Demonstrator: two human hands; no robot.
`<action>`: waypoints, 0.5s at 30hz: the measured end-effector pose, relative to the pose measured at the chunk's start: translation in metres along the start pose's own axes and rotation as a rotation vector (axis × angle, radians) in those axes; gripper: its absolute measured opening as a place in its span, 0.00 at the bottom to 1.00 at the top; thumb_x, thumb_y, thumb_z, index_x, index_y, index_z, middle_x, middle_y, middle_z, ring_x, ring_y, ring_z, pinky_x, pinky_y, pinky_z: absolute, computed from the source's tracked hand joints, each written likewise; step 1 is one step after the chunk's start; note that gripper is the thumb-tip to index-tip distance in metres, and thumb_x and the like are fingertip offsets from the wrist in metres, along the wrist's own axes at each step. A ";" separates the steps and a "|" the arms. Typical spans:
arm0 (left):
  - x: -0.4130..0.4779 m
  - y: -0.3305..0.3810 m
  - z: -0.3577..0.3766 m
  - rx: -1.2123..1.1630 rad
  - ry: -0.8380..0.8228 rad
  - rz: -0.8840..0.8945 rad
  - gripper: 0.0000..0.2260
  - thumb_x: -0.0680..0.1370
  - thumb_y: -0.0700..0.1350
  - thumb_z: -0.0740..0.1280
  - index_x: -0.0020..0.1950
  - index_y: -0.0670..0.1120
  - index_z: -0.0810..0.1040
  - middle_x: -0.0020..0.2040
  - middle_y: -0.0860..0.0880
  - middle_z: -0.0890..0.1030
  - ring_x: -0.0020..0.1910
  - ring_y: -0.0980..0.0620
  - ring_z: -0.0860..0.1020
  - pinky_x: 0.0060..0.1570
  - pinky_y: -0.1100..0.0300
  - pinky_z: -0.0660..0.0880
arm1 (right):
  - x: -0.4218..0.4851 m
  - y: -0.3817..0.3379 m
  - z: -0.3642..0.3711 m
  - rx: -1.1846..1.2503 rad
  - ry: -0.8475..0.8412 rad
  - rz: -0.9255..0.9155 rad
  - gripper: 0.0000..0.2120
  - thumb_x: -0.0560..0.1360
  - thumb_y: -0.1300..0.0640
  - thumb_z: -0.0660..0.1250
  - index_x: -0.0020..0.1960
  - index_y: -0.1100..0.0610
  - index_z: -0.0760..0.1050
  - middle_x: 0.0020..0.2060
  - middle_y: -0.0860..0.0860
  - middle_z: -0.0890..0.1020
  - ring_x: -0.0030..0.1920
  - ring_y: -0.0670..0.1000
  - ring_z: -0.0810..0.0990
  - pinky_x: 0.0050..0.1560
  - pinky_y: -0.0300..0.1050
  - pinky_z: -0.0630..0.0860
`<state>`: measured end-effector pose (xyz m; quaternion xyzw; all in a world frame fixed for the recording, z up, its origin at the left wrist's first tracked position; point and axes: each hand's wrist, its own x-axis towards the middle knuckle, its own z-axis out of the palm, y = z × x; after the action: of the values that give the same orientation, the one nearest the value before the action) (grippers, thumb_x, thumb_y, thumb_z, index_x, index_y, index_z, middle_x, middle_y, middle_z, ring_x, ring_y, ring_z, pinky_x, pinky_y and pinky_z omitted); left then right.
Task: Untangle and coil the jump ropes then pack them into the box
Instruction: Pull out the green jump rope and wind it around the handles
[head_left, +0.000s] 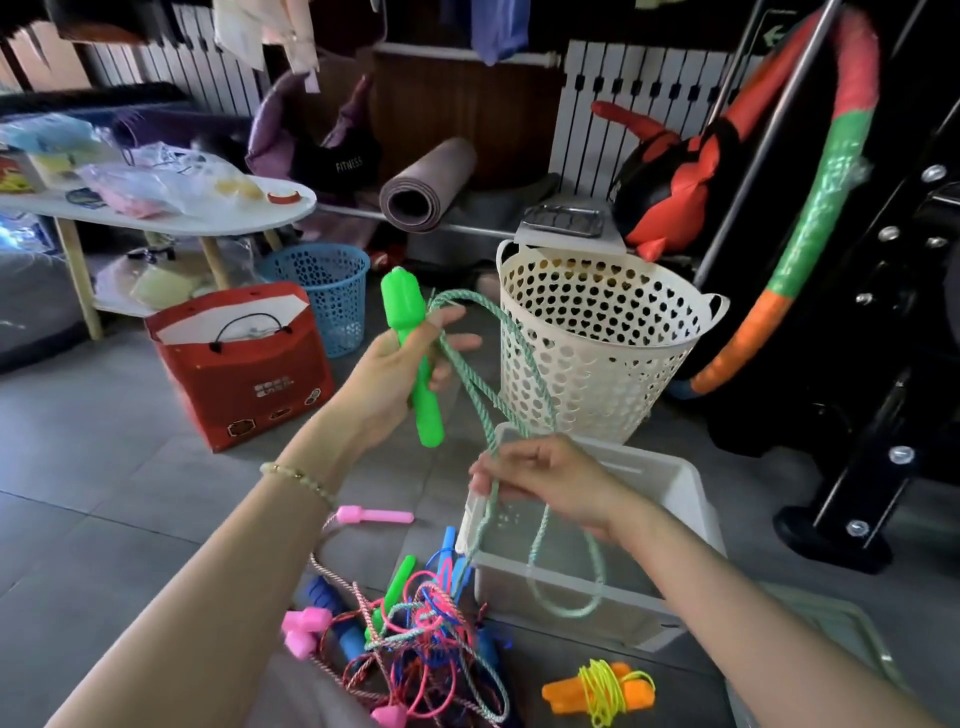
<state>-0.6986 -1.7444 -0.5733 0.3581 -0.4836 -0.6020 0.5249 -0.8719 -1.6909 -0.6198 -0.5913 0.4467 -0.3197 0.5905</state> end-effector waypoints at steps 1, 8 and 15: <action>-0.005 -0.001 -0.004 0.131 -0.032 -0.036 0.11 0.82 0.45 0.57 0.58 0.45 0.76 0.44 0.52 0.84 0.26 0.58 0.68 0.28 0.69 0.68 | -0.001 -0.008 -0.004 0.070 0.084 -0.048 0.08 0.78 0.62 0.62 0.50 0.62 0.79 0.37 0.48 0.85 0.41 0.43 0.83 0.50 0.37 0.79; -0.032 -0.041 0.011 0.660 -0.449 -0.173 0.09 0.80 0.45 0.63 0.41 0.48 0.77 0.30 0.57 0.78 0.29 0.61 0.71 0.35 0.69 0.70 | 0.006 -0.054 -0.032 0.442 0.420 -0.293 0.08 0.78 0.59 0.60 0.48 0.57 0.78 0.39 0.48 0.86 0.41 0.44 0.84 0.40 0.36 0.79; -0.008 -0.014 0.009 0.064 -0.020 0.009 0.08 0.79 0.47 0.63 0.45 0.44 0.77 0.35 0.51 0.79 0.28 0.58 0.71 0.29 0.67 0.72 | 0.010 -0.015 -0.007 0.361 -0.009 0.015 0.22 0.75 0.43 0.55 0.54 0.59 0.77 0.47 0.52 0.84 0.48 0.47 0.82 0.58 0.45 0.75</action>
<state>-0.7098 -1.7347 -0.5852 0.3664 -0.5093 -0.5875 0.5111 -0.8723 -1.7040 -0.6058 -0.4739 0.3839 -0.3877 0.6912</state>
